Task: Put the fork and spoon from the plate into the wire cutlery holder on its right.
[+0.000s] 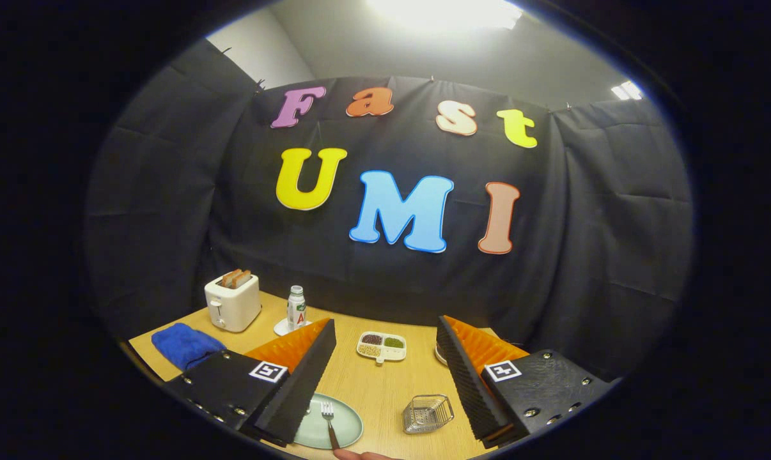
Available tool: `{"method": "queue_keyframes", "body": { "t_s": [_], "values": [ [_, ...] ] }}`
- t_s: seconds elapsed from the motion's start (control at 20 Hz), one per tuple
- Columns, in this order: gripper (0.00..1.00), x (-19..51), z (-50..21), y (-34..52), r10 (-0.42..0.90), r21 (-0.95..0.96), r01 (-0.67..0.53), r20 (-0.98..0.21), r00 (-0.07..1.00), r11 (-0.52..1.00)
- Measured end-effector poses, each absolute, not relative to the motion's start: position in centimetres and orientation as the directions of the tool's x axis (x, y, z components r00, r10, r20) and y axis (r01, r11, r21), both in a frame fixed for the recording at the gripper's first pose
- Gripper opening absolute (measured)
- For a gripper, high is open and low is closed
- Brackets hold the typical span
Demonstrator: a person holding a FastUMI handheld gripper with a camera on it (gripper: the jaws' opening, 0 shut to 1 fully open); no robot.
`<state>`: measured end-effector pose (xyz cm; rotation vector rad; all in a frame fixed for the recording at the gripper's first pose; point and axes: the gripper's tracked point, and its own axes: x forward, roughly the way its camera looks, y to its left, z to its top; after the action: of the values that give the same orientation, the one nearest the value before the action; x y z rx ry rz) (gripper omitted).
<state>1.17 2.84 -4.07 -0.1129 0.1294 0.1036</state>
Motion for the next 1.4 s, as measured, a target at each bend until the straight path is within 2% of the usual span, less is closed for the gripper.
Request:
{"method": "queue_keyframes", "body": {
  "t_s": [0.6,0.85,1.05,1.4],
  "values": [
    [0.97,0.9,-12.8,6.0,0.201,-0.177,-0.290,-0.397,0.895,0.941],
    [0.97,0.2,-17.7,6.7,0.213,-0.171,-0.356,-0.544,0.812,0.919],
    [0.97,-1.1,-22.4,7.2,0.220,-0.155,-0.426,-0.674,0.705,0.891],
    [0.96,-2.0,-26.8,8.1,0.212,-0.142,-0.488,-0.772,0.599,0.861]
  ]
}}
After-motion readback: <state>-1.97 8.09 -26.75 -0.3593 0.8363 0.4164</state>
